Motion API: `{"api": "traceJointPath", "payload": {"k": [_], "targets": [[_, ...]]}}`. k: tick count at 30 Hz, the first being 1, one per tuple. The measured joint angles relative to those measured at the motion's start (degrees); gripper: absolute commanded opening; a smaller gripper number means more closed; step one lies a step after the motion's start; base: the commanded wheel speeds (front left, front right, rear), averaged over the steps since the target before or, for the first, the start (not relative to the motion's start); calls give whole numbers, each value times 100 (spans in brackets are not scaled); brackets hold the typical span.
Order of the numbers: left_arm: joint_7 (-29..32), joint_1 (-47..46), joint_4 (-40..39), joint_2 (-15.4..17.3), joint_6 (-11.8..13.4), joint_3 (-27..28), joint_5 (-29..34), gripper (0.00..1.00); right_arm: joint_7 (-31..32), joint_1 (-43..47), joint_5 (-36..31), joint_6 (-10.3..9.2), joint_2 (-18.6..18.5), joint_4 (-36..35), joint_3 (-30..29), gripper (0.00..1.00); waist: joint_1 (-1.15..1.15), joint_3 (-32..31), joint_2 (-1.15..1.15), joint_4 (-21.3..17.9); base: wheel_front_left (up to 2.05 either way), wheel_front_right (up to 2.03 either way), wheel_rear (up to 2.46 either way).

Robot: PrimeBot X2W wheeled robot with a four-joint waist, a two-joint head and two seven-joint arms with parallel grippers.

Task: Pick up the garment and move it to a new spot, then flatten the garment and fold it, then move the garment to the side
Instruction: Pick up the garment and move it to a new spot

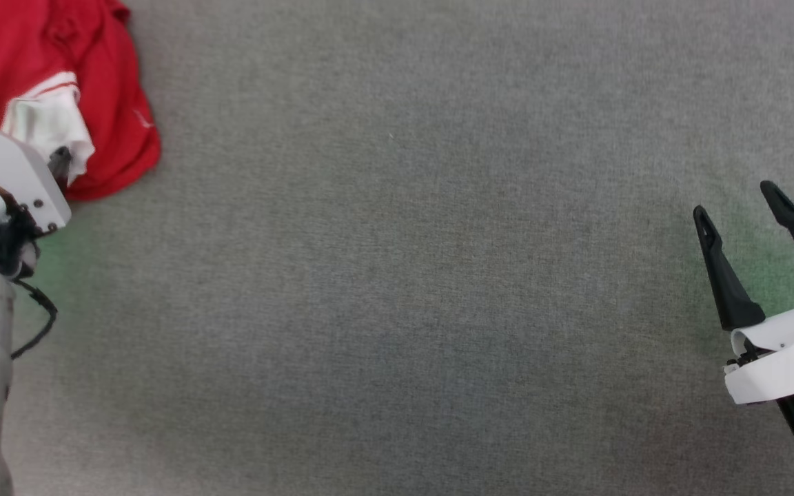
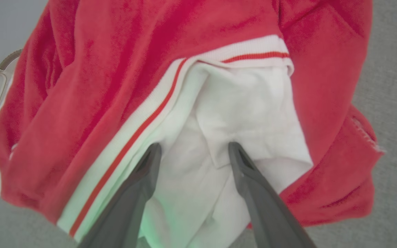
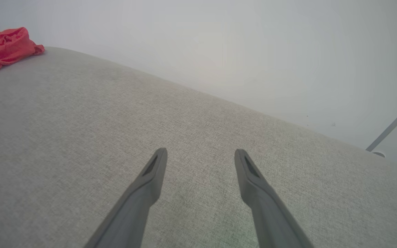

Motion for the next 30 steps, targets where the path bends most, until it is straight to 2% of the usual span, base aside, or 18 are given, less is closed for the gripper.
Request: {"api": "traceJointPath", "payload": {"k": [9, 10, 11, 12, 21, 30], "targets": [[19, -488, 464, 67, 107, -85, 33, 100, 159, -34, 16, 0, -58, -222, -135, 100, 0, 445, 0, -159, 0, 0, 0], [12, -517, 482, 65, 100, -87, 27, 96, 177, -34, 16, 0, -70, -231, -164, 100, 0, 481, 0, -169, 0, 0, 0], [-18, -546, 506, 67, 115, -76, 9, 22, 178, -34, 16, 0, -80, -235, -176, 100, 0, 511, 0, -174, 0, 0, 0], [-49, -565, 522, 64, 151, -80, 7, 0, 186, -34, 16, 0, -77, -243, -180, 100, 0, 536, 0, -178, 0, 0, 0], [-632, -634, 635, 12, 172, -156, 8, 0, 164, -7, 15, 0, 24, -142, -237, 100, 0, 399, 0, -91, 0, 0, 0], [-1296, -759, 583, 286, 40, -297, 100, 0, -38, 57, 15, 0, 276, 238, -133, 100, 0, -102, 0, -23, 0, 0, 0]]}}
